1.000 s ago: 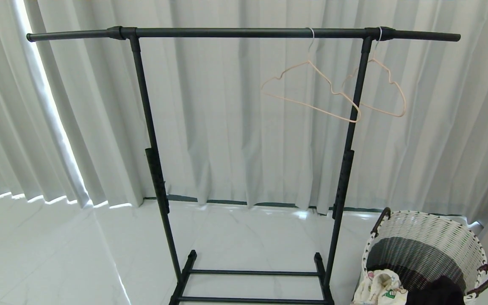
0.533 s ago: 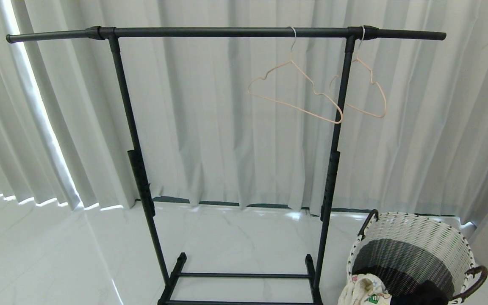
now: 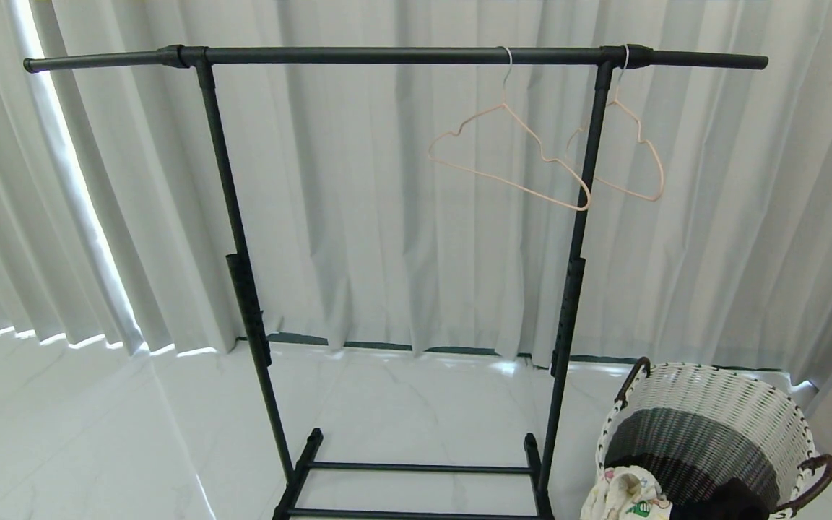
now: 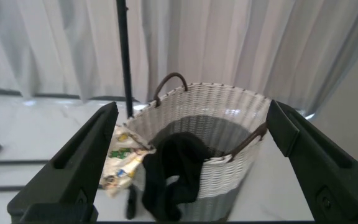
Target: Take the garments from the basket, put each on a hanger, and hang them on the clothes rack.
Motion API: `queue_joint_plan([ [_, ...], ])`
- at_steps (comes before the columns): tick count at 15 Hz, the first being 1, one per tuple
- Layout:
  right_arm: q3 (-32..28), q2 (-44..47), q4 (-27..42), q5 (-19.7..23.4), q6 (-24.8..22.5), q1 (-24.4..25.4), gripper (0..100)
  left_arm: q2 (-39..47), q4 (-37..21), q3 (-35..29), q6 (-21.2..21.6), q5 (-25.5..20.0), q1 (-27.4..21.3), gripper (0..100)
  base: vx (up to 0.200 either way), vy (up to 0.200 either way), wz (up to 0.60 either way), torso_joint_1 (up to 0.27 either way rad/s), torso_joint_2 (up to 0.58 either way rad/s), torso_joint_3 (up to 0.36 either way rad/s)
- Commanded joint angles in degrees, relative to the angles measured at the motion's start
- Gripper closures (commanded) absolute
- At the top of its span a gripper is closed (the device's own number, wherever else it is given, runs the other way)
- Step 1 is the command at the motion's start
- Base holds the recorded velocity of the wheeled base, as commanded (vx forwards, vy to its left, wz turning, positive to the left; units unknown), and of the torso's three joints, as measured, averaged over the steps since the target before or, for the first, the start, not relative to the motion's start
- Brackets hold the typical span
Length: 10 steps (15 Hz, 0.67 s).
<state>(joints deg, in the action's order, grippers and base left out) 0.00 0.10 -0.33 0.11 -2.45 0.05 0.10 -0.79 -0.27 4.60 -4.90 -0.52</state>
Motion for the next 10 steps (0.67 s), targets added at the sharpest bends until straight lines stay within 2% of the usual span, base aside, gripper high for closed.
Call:
queue_joint_plan([
  [1, 0.0, 1.31, -0.02, 0.07, -0.1, 0.48, 0, 0.08, 0.0, 0.0, -0.2, -0.02, 0.0, 0, 0.0, 0.0, 0.0, 0.0, 0.0, 0.0],
  [3, 0.0, 3.07, -0.02, -0.02, 2.45, 1.36, 0, 0.08, 0.0, 0.0, 0.15, -0.02, 0.0, 0, 0.0, 0.0, 0.0, 0.0, 0.0, 0.0],
  [6, 0.0, 0.69, -0.37, -0.02, 0.87, 0.39, 0, 0.08, 0.0, 0.0, -0.2, -0.02, 0.0, 0, 0.0, 0.0, 0.0, 0.0, 0.0, 0.0],
  [7, -1.67, -0.01, -0.2, 0.33, 0.96, 0.13, 0, -0.01, 0.0, 0.0, -0.29, -0.02, 0.0, 0, 0.0, 0.0, 0.0, 0.0, 0.0, 0.0],
  [9, -11.07, 9.13, 3.58, -0.2, 3.68, 1.36, 0, -0.01, 0.0, 0.0, -0.29, -0.02, 0.0, 0, 0.0, 0.0, 0.0, 0.0, 0.0, 0.0],
  [10, -15.82, 15.81, 5.16, 0.15, 3.42, 2.41, 0, -0.01, 0.0, 0.0, -0.29, -0.02, 0.0, 0, 0.0, 0.0, 0.0, 0.0, 0.0, 0.0],
])
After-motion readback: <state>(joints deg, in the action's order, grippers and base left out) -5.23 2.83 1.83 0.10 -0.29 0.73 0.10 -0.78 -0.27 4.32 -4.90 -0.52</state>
